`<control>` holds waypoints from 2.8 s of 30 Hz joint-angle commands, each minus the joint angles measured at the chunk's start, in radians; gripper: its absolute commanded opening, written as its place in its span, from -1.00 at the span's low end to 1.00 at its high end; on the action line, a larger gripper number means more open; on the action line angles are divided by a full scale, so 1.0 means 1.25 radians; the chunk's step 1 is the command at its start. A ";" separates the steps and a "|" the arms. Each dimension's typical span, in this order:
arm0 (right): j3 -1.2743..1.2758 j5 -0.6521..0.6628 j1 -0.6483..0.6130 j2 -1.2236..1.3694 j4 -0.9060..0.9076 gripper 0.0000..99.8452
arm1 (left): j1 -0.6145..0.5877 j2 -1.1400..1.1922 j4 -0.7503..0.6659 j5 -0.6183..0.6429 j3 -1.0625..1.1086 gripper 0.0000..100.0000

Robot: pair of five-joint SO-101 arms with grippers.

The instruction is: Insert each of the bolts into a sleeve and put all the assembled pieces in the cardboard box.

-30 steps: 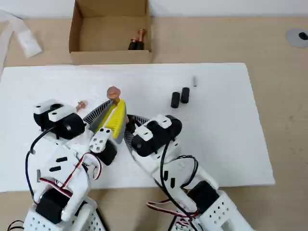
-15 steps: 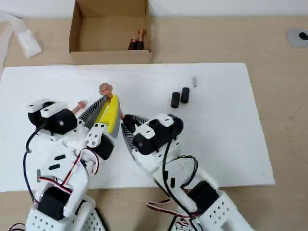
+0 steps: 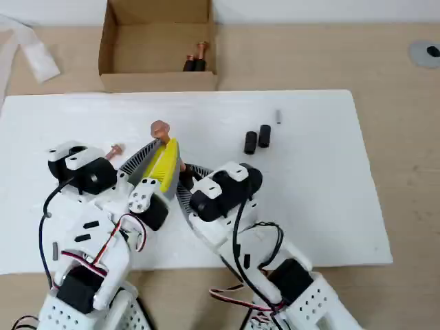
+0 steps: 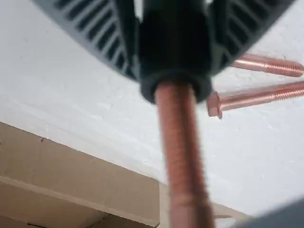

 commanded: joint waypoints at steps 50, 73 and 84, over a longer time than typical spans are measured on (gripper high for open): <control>-0.729 -0.006 0.215 0.783 -0.114 -0.98 | -0.259 0.179 0.681 -0.327 -0.460 -0.98; -2.109 0.117 0.303 2.102 -0.107 -0.98 | -0.495 0.204 0.452 -0.345 -0.263 -0.99; -2.402 0.268 0.303 2.419 -0.107 -0.98 | -0.496 0.204 0.423 -0.349 -0.221 -0.99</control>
